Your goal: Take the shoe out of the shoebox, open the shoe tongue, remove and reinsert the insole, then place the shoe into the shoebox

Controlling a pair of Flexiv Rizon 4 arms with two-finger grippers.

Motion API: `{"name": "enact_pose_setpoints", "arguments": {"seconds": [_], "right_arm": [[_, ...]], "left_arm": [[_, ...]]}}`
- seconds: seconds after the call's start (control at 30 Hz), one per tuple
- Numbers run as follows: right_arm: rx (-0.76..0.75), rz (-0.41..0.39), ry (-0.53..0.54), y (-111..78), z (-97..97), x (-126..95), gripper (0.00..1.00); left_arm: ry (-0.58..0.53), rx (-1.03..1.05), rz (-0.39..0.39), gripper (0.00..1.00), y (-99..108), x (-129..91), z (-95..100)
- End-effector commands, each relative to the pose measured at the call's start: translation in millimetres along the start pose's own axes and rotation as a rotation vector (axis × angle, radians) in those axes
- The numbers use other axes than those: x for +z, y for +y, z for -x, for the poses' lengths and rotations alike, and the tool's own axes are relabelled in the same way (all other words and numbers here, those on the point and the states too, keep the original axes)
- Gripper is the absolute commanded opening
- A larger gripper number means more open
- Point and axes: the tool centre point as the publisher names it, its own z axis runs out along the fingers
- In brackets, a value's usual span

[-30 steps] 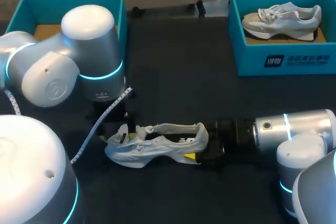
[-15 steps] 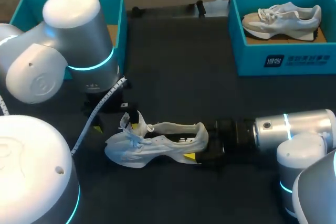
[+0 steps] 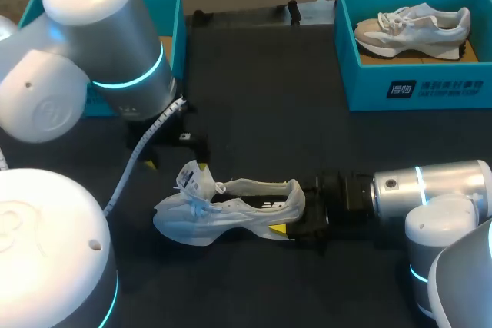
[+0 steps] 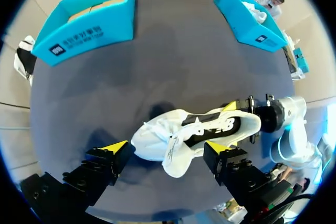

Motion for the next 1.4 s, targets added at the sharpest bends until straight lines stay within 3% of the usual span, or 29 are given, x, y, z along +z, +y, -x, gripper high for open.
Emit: {"name": "enact_pose_setpoints", "arguments": {"seconds": [0.03,0.17,0.2,0.27,0.33,0.4,0.5,0.53,0.77,0.87,0.93,1.27,1.4], "right_arm": [[0.001,-0.005,0.001,2.1,-0.1,0,0.0],[0.001,-0.005,0.001,2.1,-0.1,0,0.0],[0.001,-0.005,0.001,2.1,-0.1,0,0.0],[0.001,-0.005,0.001,2.1,-0.1,0,0.0],[0.001,-0.005,0.001,2.1,-0.1,0,0.0],[0.001,-0.005,0.001,2.1,-0.1,0,0.0],[0.001,-0.005,0.001,2.1,-0.1,0,0.0],[0.001,-0.005,0.001,2.1,-0.1,0,0.0],[0.001,-0.005,0.001,2.1,-0.1,0,0.0],[0.001,-0.005,0.001,2.1,-0.1,0,0.0],[0.001,-0.005,0.001,2.1,-0.1,0,0.0],[0.001,-0.005,0.001,2.1,-0.1,0,0.0],[0.001,-0.005,0.001,2.1,-0.1,0,0.0]], "left_arm": [[0.004,0.025,0.0,0.93,-4,-32,-0.9],[0.022,0.094,0.019,0.78,-11,-46,-7.6],[0.026,0.126,0.038,0.68,-11,-49,-9.6],[0.029,0.16,0.044,0.65,-13,-54,-13.2],[0.04,0.225,0.056,0.5,-13,-62,-18.3],[0.053,0.298,0.071,0.43,-13,-68,-23.0],[0.052,0.391,0.062,0.17,-14,-76,-31.1],[0.052,0.426,0.063,0.0,-15,-78,-34.2],[0.098,0.789,0.043,0.0,-14,-82,-52.5],[0.138,0.972,0.108,0.0,-14,-82,-58.4],[0.225,1.05,0.202,0.0,-18,-84,-62.4],[0.225,1.05,0.202,0.0,-18,-84,-62.4],[0.145,1.248,0.142,0.0,1,-72,-70.1]]}}
